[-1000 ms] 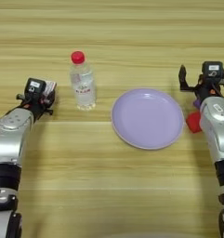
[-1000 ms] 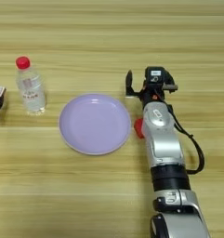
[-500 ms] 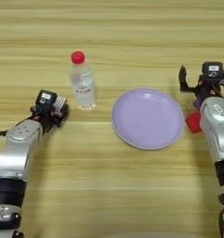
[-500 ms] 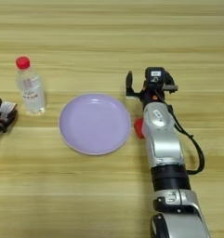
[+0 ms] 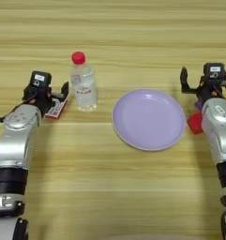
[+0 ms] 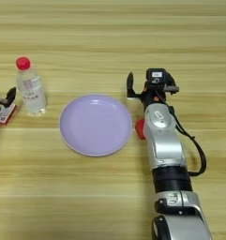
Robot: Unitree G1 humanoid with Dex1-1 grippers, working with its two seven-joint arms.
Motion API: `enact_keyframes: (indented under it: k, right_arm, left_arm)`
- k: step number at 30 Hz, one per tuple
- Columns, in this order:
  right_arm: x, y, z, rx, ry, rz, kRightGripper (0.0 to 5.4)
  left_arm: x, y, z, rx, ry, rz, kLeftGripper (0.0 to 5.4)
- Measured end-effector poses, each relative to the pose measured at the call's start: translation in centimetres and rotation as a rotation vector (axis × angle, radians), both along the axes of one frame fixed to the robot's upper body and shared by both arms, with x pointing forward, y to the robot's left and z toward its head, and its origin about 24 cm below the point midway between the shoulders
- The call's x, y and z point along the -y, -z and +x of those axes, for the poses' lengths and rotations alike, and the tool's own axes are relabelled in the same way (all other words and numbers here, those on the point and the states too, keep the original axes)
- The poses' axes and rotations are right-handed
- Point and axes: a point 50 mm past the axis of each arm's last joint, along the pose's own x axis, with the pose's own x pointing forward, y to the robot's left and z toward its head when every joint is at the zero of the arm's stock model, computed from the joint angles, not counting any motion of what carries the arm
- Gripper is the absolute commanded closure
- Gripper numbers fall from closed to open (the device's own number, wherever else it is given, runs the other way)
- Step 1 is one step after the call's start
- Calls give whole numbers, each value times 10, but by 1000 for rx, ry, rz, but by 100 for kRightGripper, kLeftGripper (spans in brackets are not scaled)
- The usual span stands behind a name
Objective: Move the objects on the table
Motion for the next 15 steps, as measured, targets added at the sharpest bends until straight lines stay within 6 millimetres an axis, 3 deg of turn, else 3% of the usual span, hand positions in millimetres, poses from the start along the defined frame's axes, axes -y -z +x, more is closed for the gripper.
enact_keyframes:
  k: [10,15]
  right_arm:
    - [0,0,0,9,-2,-1,0]
    - [0,1,0,5,-2,-1,0]
  left_arm:
    - [-9,-26,12,124,-54,-12,6]
    - [-5,-44,18,216,-43,-35,2]
